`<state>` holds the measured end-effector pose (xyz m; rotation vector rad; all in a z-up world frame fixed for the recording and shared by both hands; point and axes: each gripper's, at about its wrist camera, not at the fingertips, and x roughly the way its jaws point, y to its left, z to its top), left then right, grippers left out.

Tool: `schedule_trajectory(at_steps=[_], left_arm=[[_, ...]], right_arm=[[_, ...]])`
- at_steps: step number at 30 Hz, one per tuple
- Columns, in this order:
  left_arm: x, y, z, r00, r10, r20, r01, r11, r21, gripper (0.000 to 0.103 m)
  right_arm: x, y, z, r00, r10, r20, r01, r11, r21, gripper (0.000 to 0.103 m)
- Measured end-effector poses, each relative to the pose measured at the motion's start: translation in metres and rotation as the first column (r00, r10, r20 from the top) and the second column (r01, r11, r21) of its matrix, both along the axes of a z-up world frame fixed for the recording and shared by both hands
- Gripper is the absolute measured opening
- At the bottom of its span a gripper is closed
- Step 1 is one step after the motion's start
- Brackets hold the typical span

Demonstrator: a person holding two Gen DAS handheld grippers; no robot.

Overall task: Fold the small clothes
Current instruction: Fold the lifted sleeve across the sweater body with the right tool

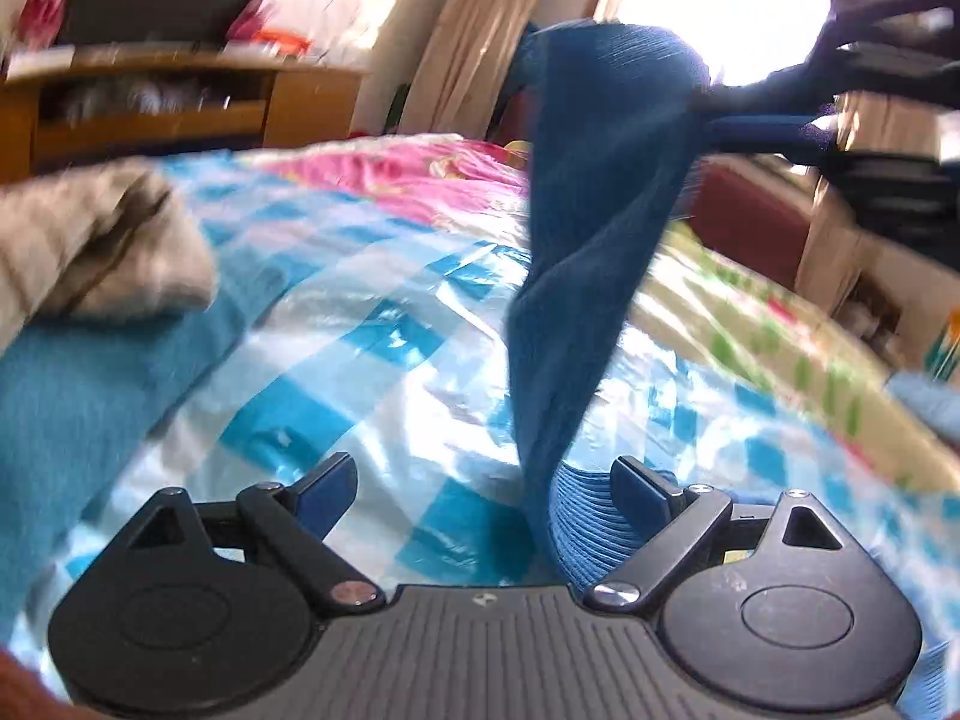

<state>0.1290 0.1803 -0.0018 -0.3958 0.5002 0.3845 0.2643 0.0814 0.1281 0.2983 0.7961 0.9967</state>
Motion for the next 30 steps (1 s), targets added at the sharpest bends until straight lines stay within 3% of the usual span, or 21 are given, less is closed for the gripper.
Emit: schedule_trajectory(at_steps=[3, 7, 10, 12, 14, 19, 20, 25, 30], left_arm=[[0.011, -0.020, 0.004, 0.999, -0.030, -0.019, 0.031, 0.998, 0.051, 0.095], [0.020, -0.051, 0.004, 0.995, -0.089, -0.045, 0.094, 0.990, 0.104, 0.095], [0.023, -0.070, -0.003, 0.987, -0.120, -0.103, 0.135, 0.979, 0.151, 0.095], [0.024, -0.078, -0.011, 0.983, -0.116, -0.142, 0.138, 0.977, 0.161, 0.095], [0.020, -0.081, -0.012, 0.983, -0.103, -0.155, 0.129, 0.977, 0.171, 0.095], [0.014, -0.069, -0.012, 0.988, -0.056, -0.142, 0.083, 0.978, 0.192, 0.095], [0.013, -0.066, -0.013, 0.989, -0.048, -0.141, 0.074, 0.980, 0.186, 0.095], [0.011, -0.048, -0.024, 0.989, -0.040, -0.143, 0.054, 0.994, 0.099, 0.095], [0.010, -0.039, -0.029, 0.990, -0.058, -0.125, 0.063, 0.997, 0.038, 0.095]], right_arm=[[-0.005, -0.067, 0.006, 0.993, -0.111, -0.041, 0.115, 0.989, 0.091, 0.004], [-0.026, -0.163, 0.000, 0.961, -0.267, -0.068, 0.274, 0.947, 0.168, 0.003], [-0.039, -0.216, -0.028, 0.918, -0.387, -0.086, 0.396, 0.909, 0.130, 0.004], [-0.040, -0.232, -0.057, 0.899, -0.409, -0.157, 0.424, 0.902, 0.075, 0.011], [-0.036, -0.228, -0.084, 0.897, -0.378, -0.229, 0.396, 0.917, 0.039, 0.011], [-0.013, -0.181, -0.126, 0.889, -0.340, -0.307, 0.351, 0.936, -0.022, 0.012], [-0.008, -0.173, -0.133, 0.885, -0.341, -0.317, 0.352, 0.936, -0.026, 0.017], [0.020, -0.150, -0.157, 0.820, -0.364, -0.443, 0.407, 0.913, 0.003, 0.026], [0.026, -0.138, -0.177, 0.780, -0.400, -0.481, 0.426, 0.903, -0.060, 0.031]])
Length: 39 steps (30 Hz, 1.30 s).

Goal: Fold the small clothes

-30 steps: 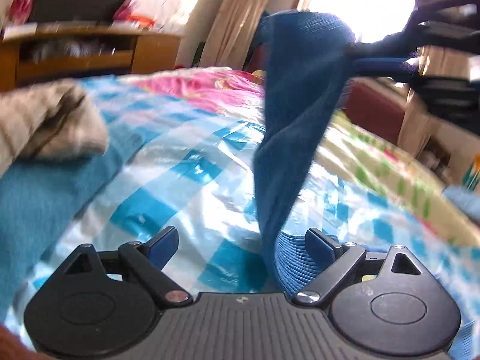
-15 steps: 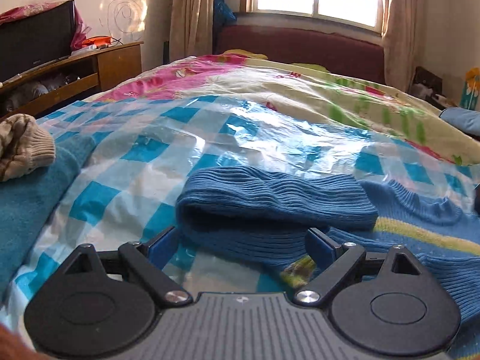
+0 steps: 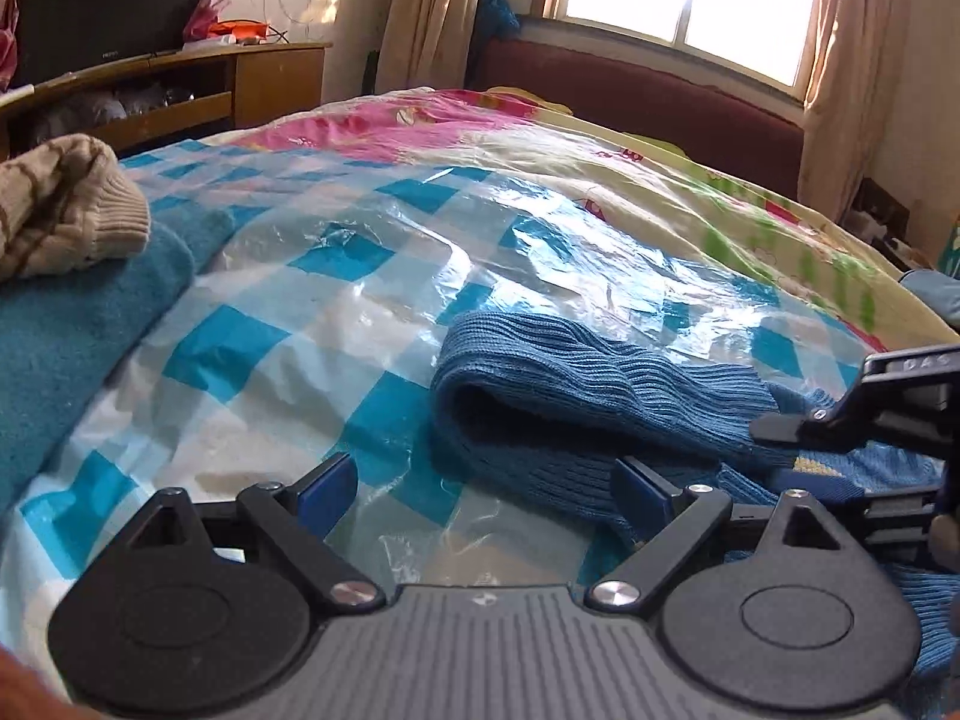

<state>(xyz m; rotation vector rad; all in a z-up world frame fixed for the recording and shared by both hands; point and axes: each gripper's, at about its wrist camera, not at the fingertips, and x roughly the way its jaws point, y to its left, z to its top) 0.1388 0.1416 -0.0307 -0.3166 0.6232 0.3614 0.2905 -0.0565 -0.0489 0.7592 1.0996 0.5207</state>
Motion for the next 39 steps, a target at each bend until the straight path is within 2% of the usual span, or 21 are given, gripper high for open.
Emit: schedule_trajectory(at_steps=[6, 11, 14, 15, 21, 26, 31, 35, 39], left_arm=[[0.000, 0.005, -0.003, 1.000, -0.008, 0.003, 0.008, 0.999, -0.043, 0.095], [0.000, 0.003, -0.005, 1.000, -0.011, -0.001, 0.011, 1.000, -0.028, 0.095], [0.001, 0.001, -0.006, 1.000, -0.015, -0.010, 0.015, 1.000, -0.013, 0.095], [0.002, 0.000, -0.007, 1.000, -0.015, -0.013, 0.015, 1.000, -0.007, 0.095], [0.005, -0.004, -0.011, 0.999, -0.014, -0.029, 0.015, 1.000, 0.025, 0.095], [0.008, -0.007, -0.014, 0.999, -0.010, -0.050, 0.012, 0.999, 0.052, 0.096], [0.008, -0.016, -0.013, 0.998, -0.015, -0.057, 0.021, 0.995, 0.101, 0.096], [0.006, -0.033, -0.008, 0.996, -0.072, -0.061, 0.081, 0.983, 0.166, 0.098], [0.003, -0.051, -0.003, 0.991, -0.100, -0.086, 0.117, 0.966, 0.229, 0.098]], right_arm=[[-0.003, 0.004, -0.011, 0.996, -0.074, -0.044, 0.075, 0.997, 0.022, 0.037], [0.002, 0.016, -0.010, 0.995, -0.101, -0.007, 0.101, 0.995, 0.016, 0.038], [0.005, 0.019, -0.008, 0.994, -0.112, 0.000, 0.112, 0.994, 0.017, 0.012], [0.005, 0.017, -0.007, 0.993, -0.119, -0.001, 0.119, 0.992, 0.029, 0.011], [-0.007, -0.009, 0.033, 0.987, -0.135, 0.092, 0.125, 0.986, 0.111, 0.010], [-0.033, -0.044, 0.071, 0.975, -0.140, 0.174, 0.109, 0.979, 0.172, 0.010], [-0.071, -0.095, 0.089, 0.949, -0.188, 0.253, 0.157, 0.978, 0.140, 0.010], [-0.086, -0.142, 0.071, 0.926, -0.259, 0.275, 0.261, 0.965, 0.029, 0.010], [-0.089, -0.172, 0.027, 0.936, -0.303, 0.179, 0.312, 0.950, -0.024, 0.010]])
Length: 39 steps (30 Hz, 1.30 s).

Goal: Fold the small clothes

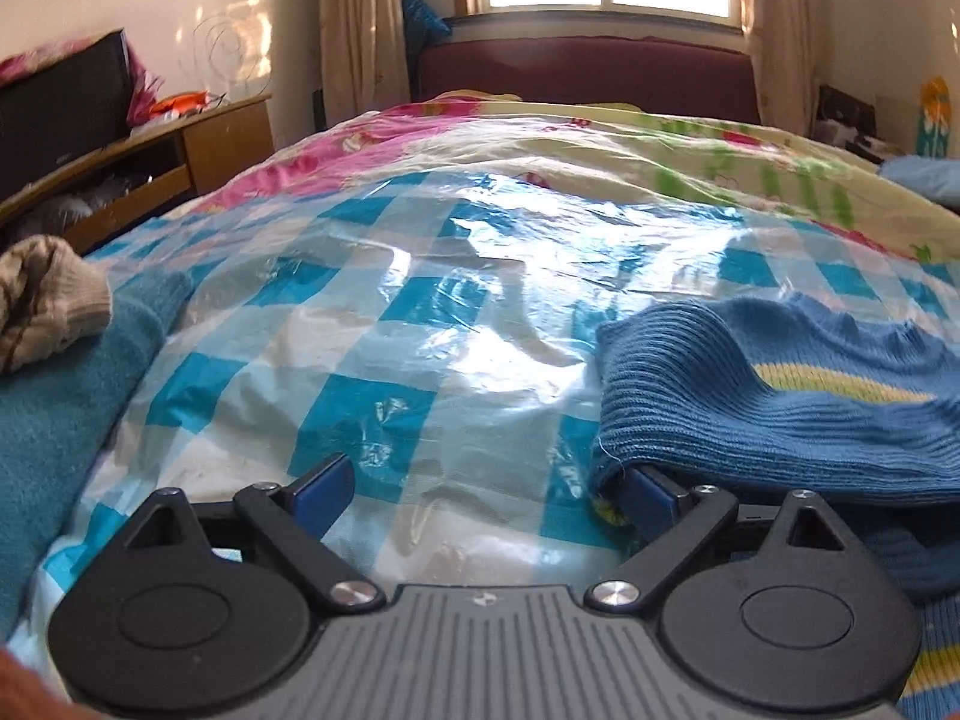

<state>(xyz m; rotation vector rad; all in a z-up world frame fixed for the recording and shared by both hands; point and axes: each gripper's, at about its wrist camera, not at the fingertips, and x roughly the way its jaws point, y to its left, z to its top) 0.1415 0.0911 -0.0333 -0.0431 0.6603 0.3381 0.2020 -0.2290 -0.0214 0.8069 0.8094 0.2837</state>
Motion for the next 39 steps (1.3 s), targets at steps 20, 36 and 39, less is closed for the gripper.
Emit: schedule_trajectory(at_steps=[20, 36, 39], left_arm=[[-0.011, -0.019, 0.013, 0.999, -0.053, -0.007, 0.053, 0.999, 0.008, 0.098], [-0.013, -0.026, 0.005, 0.997, -0.074, -0.038, 0.074, 0.997, -0.002, 0.098], [-0.014, -0.027, 0.004, 0.996, -0.078, -0.038, 0.078, 0.997, -0.009, 0.098]], right_arm=[[0.029, -0.006, -0.003, 1.000, -0.011, -0.007, 0.012, 0.987, 0.160, 0.011], [-0.022, -0.040, -0.029, 0.998, -0.040, -0.049, 0.047, 0.984, 0.170, 0.015], [-0.026, -0.038, -0.027, 0.997, -0.039, -0.068, 0.049, 0.989, 0.142, 0.021]])
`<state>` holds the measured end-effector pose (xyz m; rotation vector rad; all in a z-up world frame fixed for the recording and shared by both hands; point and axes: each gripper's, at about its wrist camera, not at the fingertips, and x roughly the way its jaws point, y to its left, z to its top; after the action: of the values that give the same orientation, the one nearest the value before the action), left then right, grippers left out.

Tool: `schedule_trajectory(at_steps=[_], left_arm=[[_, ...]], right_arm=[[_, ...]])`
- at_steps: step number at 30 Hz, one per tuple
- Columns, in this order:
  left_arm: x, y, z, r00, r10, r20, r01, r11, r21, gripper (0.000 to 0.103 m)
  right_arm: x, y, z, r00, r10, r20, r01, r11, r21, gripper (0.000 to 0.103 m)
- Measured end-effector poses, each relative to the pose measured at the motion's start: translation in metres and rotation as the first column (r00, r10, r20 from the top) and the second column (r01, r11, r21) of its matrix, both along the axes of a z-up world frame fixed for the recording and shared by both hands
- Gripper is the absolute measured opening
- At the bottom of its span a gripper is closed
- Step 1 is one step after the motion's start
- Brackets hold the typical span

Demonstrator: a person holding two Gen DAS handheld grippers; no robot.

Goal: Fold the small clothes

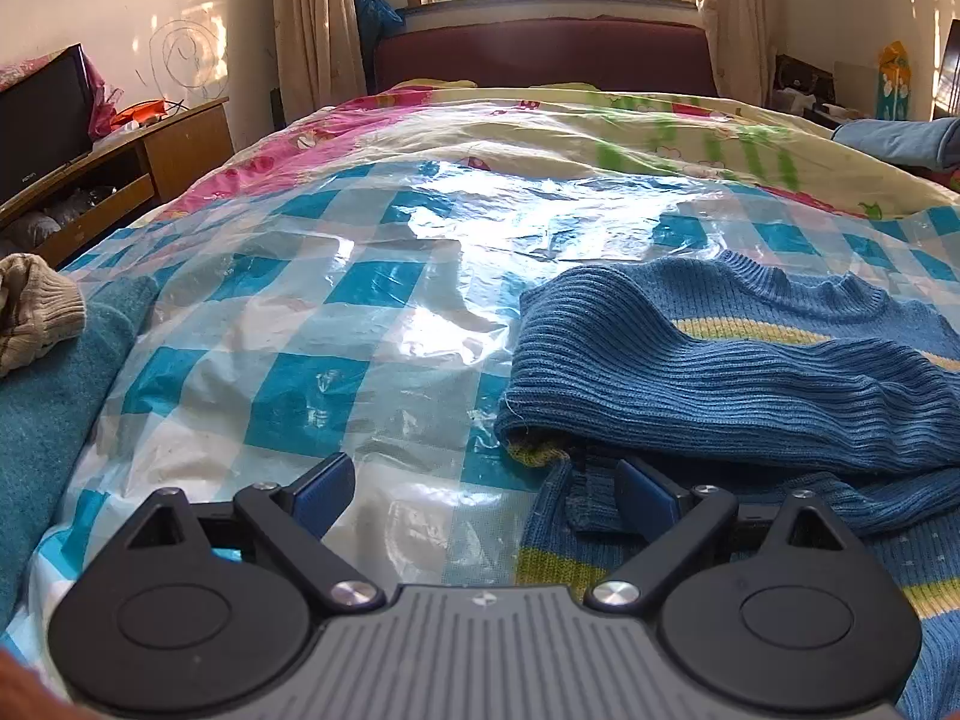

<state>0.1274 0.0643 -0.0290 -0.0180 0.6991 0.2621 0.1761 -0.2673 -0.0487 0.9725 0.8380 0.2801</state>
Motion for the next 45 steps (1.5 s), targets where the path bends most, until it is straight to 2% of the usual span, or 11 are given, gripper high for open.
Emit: schedule_trajectory(at_steps=[7, 15, 20, 24, 25, 27, 29, 36, 39, 42, 45], left_arm=[[-0.001, 0.008, -0.003, 1.000, 0.012, 0.009, -0.012, 0.999, -0.052, 0.098], [-0.003, 0.016, -0.004, 1.000, 0.014, 0.026, -0.011, 0.993, -0.118, 0.098], [-0.003, 0.017, -0.004, 1.000, 0.004, 0.030, 0.000, 0.991, -0.132, 0.098], [-0.003, 0.017, -0.005, 1.000, 0.001, 0.029, 0.002, 0.991, -0.136, 0.098], [-0.002, 0.017, -0.005, 1.000, 0.001, 0.027, 0.003, 0.990, -0.138, 0.098], [-0.002, 0.016, -0.005, 1.000, -0.001, 0.025, 0.004, 0.990, -0.137, 0.098], [-0.002, 0.017, -0.005, 1.000, -0.001, 0.027, 0.005, 0.991, -0.137, 0.098], [-0.009, 0.019, 0.006, 0.996, 0.028, 0.082, -0.017, 0.991, -0.130, 0.098], [-0.011, 0.020, 0.008, 0.994, 0.035, 0.102, -0.021, 0.991, -0.135, 0.098], [-0.007, 0.020, 0.002, 0.997, 0.027, 0.068, -0.018, 0.991, -0.132, 0.098], [-0.005, 0.017, -0.001, 0.998, 0.018, 0.057, -0.011, 0.993, -0.121, 0.098]], right_arm=[[0.006, 0.011, -0.018, 0.991, 0.001, -0.130, 0.003, 0.999, 0.032, 0.033], [0.014, 0.023, -0.012, 0.989, -0.087, -0.123, 0.085, 0.996, -0.019, 0.034], [0.014, 0.037, -0.001, 0.992, -0.109, -0.056, 0.101, 0.987, -0.121, 0.034], [0.018, 0.035, -0.012, 0.985, -0.145, -0.099, 0.137, 0.987, -0.083, 0.031], [0.018, 0.035, -0.010, 0.984, -0.151, -0.089, 0.143, 0.985, -0.092, 0.029], [0.019, 0.034, -0.007, 0.986, -0.149, -0.073, 0.141, 0.985, -0.102, 0.013], [0.020, 0.033, -0.001, 0.988, -0.145, -0.059, 0.140, 0.987, -0.079, 0.009], [0.043, 0.044, 0.051, 0.994, -0.060, 0.089, 0.063, 0.997, -0.036, 0.007], [0.039, 0.049, 0.091, 0.974, -0.030, 0.226, 0.030, 1.000, 0.007, 0.007], [0.021, 0.045, 0.107, 0.946, -0.003, 0.323, 0.018, 0.999, -0.043, 0.007], [0.015, 0.029, 0.068, 0.978, -0.023, 0.206, 0.049, 0.991, -0.123, 0.007]])
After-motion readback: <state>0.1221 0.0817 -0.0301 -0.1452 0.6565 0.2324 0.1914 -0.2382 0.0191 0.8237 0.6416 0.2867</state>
